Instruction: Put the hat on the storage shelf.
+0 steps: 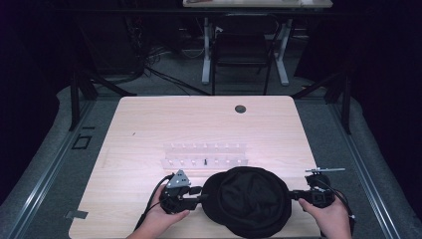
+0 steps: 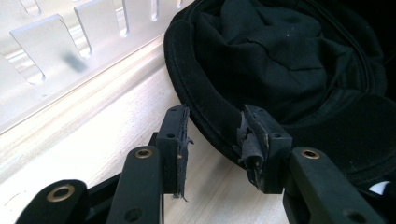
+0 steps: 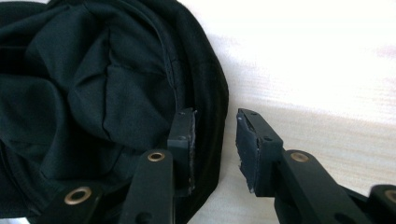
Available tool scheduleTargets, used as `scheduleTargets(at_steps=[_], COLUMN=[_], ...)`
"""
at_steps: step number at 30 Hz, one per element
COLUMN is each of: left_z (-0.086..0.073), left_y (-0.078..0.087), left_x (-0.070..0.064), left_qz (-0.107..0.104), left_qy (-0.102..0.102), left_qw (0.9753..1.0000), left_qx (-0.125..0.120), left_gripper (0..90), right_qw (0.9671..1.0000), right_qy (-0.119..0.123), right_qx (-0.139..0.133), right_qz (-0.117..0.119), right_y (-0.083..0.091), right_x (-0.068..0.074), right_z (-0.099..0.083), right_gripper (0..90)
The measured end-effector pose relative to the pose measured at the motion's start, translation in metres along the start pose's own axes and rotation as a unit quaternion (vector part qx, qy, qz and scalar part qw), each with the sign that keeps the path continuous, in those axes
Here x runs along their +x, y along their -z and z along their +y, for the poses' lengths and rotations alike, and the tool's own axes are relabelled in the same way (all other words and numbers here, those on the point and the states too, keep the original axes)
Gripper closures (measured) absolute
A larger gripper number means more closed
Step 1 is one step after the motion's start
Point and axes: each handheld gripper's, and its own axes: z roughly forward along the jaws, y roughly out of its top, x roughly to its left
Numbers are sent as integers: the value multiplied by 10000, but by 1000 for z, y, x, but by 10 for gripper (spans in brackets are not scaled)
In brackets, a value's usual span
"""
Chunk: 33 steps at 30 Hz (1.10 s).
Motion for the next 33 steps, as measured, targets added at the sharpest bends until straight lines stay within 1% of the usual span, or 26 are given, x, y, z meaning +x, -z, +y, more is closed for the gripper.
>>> scheduleTargets(at_steps=[1,2,3,4,5,7,8,10,12,13,14,15,16,18,19,21,22,23,24,27,28,30,33], left_z=[0,-1,-1,-1,-1,-2,-2,-3,-3,-3,-3,-3,-3,-3,-3,-3,-3,-3,-3,-3,-4,-4,-3], left_y=[0,0,0,0,0,0,0,0,0,-1,-1,-1,-1,-1,-1,-1,-1,-1,-1,-2,-2,-2,-2], left_x=[0,0,0,0,0,0,0,1,1,1,1,1,1,1,1,1,1,1,0,0,0,0,0], left_qz=[-48,-31,-42,-24,-16,-8,42,-23,-23,-18,-17,-21,-27,-26,-23,0,0,4,76,33,35,35,50], left_qy=[-1,-1,-14,-19,-22,-42,-56,-28,-15,-13,-8,4,9,17,15,9,-5,-10,-19,-23,-16,-16,-15], left_qw=[10000,10000,10000,10000,10000,10000,10000,10000,10000,10000,10000,10000,10000,10000,10000,10000,10000,10000,10000,10000,10000,10000,10000], left_qx=[1,-35,-27,-13,-14,-12,-8,-16,-19,-22,-21,-18,-28,-34,-35,-26,-37,-35,-31,-45,-73,-73,-67], left_gripper=[617,618,621,621,622,622,623,624,625,625,625,626,626,626,627,628,628,629,629,630,631,631,631], right_qw=[10000,10000,9998,9998,9997,9996,9995,9992,9992,9990,9989,9986,9984,9983,9980,9974,9970,9966,9960,9960,9954,9951,9949], right_qy=[-15,-17,-70,-70,-81,-91,-107,-131,-153,-152,-188,-144,-284,-307,-332,-362,-420,-367,-394,-416,-400,-370,-397], right_qx=[46,87,179,179,250,273,307,373,365,428,421,497,452,458,502,573,582,672,710,729,802,852,856], right_qz=[-10,-19,-33,-33,-18,-17,-5,-1,1,39,69,-59,164,168,180,264,275,310,364,305,325,331,350], right_y=[-1,-2,-3,-3,-5,-6,-8,-11,-12,-12,-14,-13,-17,-17,-18,-21,-23,-25,-27,-31,-33,-33,-35], right_x=[0,-1,-1,-1,-1,-2,-1,-3,-3,-4,-5,-6,-8,-9,-11,-12,-12,-13,-12,-10,-10,-10,-9], right_z=[1,2,3,3,4,4,5,5,6,6,6,7,7,7,8,8,8,8,9,9,10,11,11], right_gripper=[672,672,673,673,675,675,675,676,686,693,699,704,702,700,698,699,702,705,708,718,736,743,774])
